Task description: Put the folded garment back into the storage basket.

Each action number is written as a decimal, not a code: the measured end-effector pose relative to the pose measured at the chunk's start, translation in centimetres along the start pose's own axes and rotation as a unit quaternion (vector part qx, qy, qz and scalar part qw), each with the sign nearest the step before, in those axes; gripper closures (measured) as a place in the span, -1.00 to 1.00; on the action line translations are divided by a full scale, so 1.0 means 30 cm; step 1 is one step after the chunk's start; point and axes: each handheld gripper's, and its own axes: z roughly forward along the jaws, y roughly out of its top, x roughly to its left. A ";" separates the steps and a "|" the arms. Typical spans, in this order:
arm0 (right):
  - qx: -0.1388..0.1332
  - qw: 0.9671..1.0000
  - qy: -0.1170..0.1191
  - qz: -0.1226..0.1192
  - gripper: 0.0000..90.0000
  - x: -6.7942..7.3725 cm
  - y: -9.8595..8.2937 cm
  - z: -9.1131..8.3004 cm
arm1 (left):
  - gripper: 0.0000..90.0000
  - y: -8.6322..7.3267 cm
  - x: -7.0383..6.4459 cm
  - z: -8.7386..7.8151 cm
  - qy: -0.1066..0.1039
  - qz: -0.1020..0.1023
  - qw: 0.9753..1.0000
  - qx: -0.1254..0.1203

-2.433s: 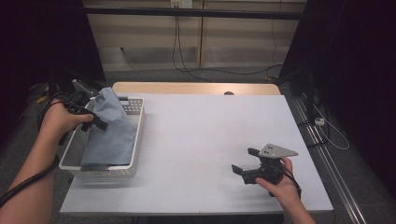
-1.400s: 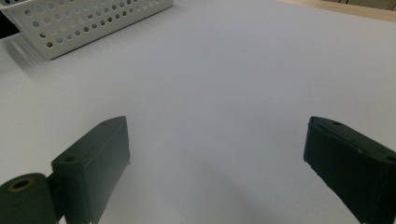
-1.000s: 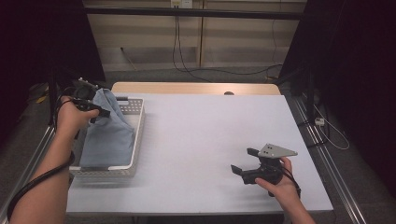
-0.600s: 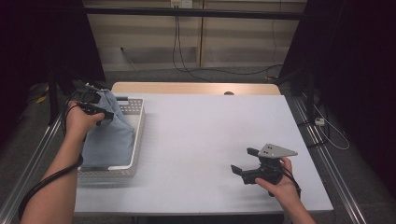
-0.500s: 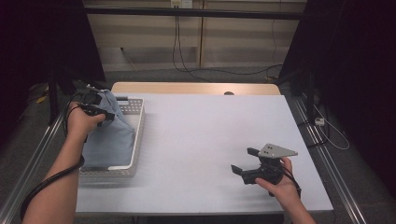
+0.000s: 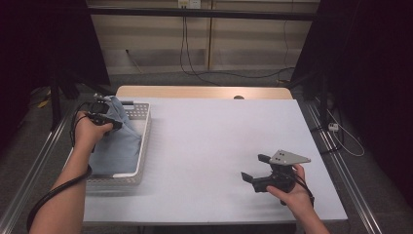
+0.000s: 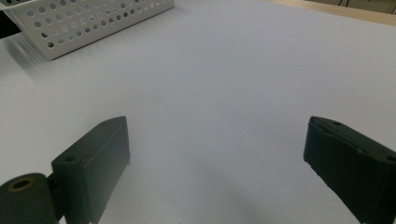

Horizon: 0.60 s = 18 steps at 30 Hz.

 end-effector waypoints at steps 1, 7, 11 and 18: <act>0.000 1.000 0.000 0.000 -0.84 0.000 0.000 0.000 | 0.74 -0.003 0.000 0.004 0.001 0.001 1.000 -0.002; 0.000 1.000 -0.001 -0.001 -0.84 0.000 0.000 -0.001 | 0.75 -0.014 -0.004 0.025 -0.005 0.000 1.000 0.005; 0.000 1.000 -0.001 -0.001 -0.84 -0.001 0.000 -0.002 | 0.77 -0.024 -0.008 0.045 -0.011 0.007 1.000 0.018; 0.000 1.000 0.000 -0.002 -0.84 0.001 -0.001 -0.001 | 0.79 -0.047 -0.013 0.064 -0.021 0.009 0.999 0.023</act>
